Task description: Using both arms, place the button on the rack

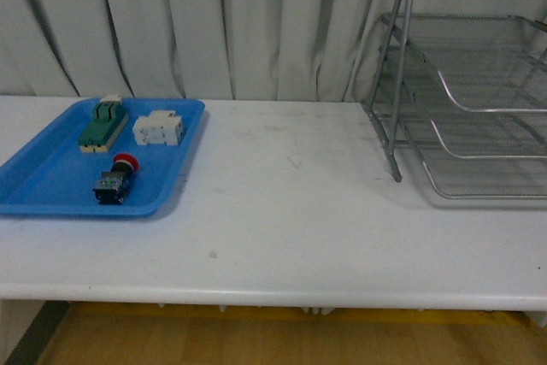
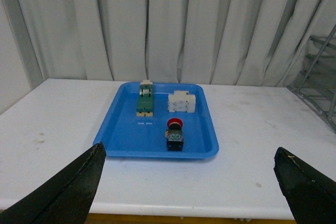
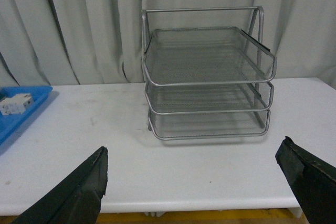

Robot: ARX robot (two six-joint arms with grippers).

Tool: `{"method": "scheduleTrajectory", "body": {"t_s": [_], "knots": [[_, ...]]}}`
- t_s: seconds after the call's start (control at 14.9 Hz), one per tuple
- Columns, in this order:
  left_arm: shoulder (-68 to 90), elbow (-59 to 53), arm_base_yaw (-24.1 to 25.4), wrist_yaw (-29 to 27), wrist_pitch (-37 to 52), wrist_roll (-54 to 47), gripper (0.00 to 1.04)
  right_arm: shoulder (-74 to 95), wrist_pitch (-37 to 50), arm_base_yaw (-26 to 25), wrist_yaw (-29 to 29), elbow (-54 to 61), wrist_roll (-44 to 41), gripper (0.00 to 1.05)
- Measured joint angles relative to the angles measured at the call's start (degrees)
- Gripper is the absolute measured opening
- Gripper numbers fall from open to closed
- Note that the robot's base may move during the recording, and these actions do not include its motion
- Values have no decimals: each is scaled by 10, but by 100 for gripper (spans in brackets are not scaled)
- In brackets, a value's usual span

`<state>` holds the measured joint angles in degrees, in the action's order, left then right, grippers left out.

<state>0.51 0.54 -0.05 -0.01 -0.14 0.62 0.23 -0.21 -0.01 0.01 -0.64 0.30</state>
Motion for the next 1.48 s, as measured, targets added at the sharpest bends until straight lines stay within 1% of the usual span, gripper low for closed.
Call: {"method": "scheduleTrajectory", "body": {"t_s": [1.48], "knots": [[0, 0, 0, 0, 0, 0, 98, 0, 0, 0, 0, 0, 0, 98]]}}
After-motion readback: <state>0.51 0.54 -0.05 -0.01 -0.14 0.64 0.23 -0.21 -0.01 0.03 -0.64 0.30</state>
